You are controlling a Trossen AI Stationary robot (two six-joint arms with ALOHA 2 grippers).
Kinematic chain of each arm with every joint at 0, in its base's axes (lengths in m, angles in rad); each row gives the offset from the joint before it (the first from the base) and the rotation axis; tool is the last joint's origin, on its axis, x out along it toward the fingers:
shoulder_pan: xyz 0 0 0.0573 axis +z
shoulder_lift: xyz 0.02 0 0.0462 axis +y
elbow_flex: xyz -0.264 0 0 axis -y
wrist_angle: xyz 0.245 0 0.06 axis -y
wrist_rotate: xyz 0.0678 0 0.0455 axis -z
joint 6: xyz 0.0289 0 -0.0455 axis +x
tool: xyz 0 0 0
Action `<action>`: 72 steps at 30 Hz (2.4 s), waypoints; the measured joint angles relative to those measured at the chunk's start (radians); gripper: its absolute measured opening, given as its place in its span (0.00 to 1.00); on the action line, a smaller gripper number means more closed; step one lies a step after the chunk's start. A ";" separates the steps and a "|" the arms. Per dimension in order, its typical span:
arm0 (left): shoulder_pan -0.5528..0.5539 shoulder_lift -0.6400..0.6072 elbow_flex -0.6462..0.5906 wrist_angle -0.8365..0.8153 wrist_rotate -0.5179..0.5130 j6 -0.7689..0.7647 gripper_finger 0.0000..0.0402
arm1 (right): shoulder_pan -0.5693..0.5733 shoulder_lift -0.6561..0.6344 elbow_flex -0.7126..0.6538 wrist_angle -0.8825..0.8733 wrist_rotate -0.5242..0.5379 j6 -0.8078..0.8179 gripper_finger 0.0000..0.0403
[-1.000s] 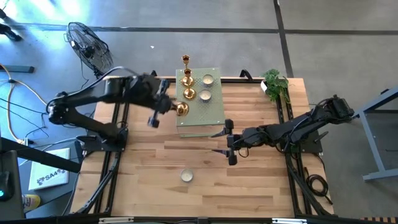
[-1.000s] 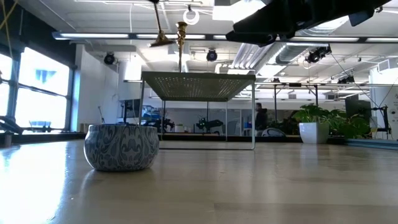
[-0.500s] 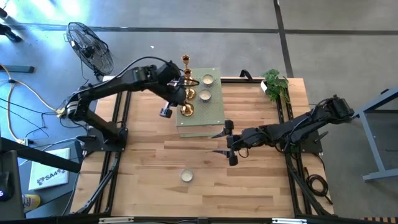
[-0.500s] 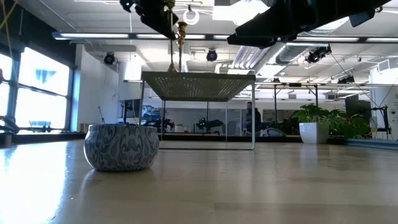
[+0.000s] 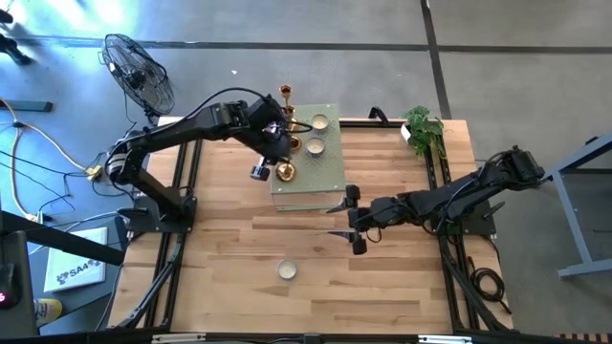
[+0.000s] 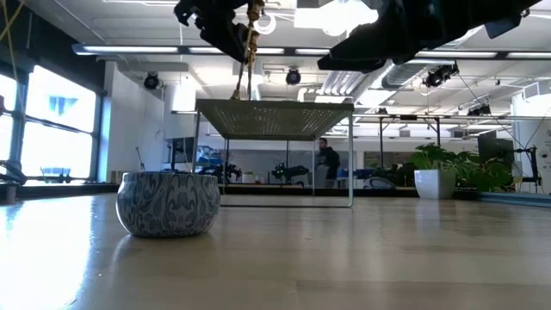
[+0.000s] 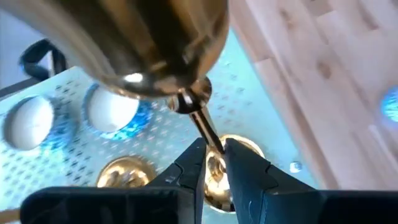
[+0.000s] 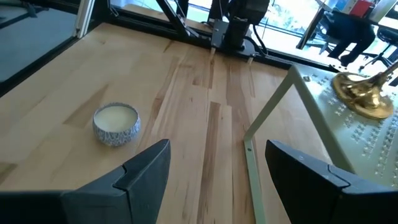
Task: Pick & Place candle stick holders
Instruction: Put the gold candle holder on the shelf aligned with the other gold candle holders, then put the blue scented candle on the shelf aligned with the blue scented candles
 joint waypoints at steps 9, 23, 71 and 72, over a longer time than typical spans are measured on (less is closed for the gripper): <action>0.000 -0.001 -0.001 0.010 -0.092 -0.025 0.15 | 0.000 0.000 0.000 -0.024 0.000 0.000 0.64; 0.000 -0.002 -0.002 0.003 -0.097 -0.099 0.15 | 0.000 0.000 0.000 -0.040 0.000 0.000 0.64; -0.014 -0.150 -0.006 -0.157 -0.252 -0.225 0.15 | 0.001 0.000 0.000 -0.040 -0.168 0.039 0.64; -0.014 -0.160 -0.005 -0.174 -0.231 -0.230 0.15 | 0.002 0.000 0.000 -0.040 -0.165 0.035 0.64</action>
